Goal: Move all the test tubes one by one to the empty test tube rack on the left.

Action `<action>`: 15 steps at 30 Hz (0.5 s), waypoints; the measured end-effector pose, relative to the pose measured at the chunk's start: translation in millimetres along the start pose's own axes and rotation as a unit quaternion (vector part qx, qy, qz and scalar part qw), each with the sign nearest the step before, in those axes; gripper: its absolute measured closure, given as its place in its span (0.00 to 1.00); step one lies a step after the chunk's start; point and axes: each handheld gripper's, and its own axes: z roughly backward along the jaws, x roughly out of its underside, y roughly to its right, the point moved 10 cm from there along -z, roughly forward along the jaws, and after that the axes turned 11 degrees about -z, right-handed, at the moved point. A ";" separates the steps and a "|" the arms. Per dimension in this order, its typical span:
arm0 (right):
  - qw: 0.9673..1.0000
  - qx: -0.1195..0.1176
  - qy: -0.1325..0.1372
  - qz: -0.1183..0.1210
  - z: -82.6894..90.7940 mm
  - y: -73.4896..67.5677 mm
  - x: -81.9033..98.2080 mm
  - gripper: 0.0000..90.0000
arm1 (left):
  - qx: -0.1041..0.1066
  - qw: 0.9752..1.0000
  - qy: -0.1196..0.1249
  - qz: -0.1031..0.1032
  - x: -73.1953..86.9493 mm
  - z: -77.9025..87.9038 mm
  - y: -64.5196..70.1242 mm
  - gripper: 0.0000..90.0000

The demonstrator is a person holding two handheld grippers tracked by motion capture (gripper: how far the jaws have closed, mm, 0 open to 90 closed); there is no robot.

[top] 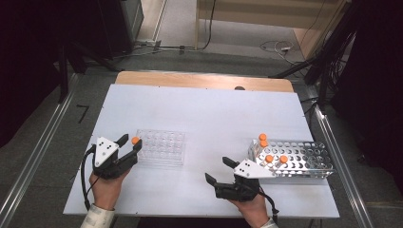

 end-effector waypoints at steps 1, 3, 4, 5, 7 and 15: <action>1.000 0.000 0.001 0.000 0.6 0.2 -0.3 0.21 | -0.008 1.000 -0.004 0.002 0.2 0.4 -0.6 0.40; 1.000 0.001 0.003 -0.001 2.6 1.2 -0.6 0.21 | -0.013 1.000 -0.001 0.007 -1.2 2.1 -0.8 0.33; 1.000 0.002 0.003 0.000 3.9 2.0 -0.3 0.21 | -0.010 1.000 0.000 0.010 -2.0 3.2 -0.3 0.31; 1.000 0.004 0.004 -0.001 5.1 2.7 0.0 0.21 | -0.009 1.000 0.002 0.013 -2.7 4.0 -0.4 0.30; 1.000 0.005 0.005 -0.003 8.0 4.7 0.4 0.21 | -0.009 1.000 0.002 0.016 -3.0 5.5 -0.4 0.30; 1.000 0.019 0.018 -0.006 24.8 14.8 -3.2 0.21 | -0.010 1.000 -0.002 0.016 0.0 5.7 -1.8 0.29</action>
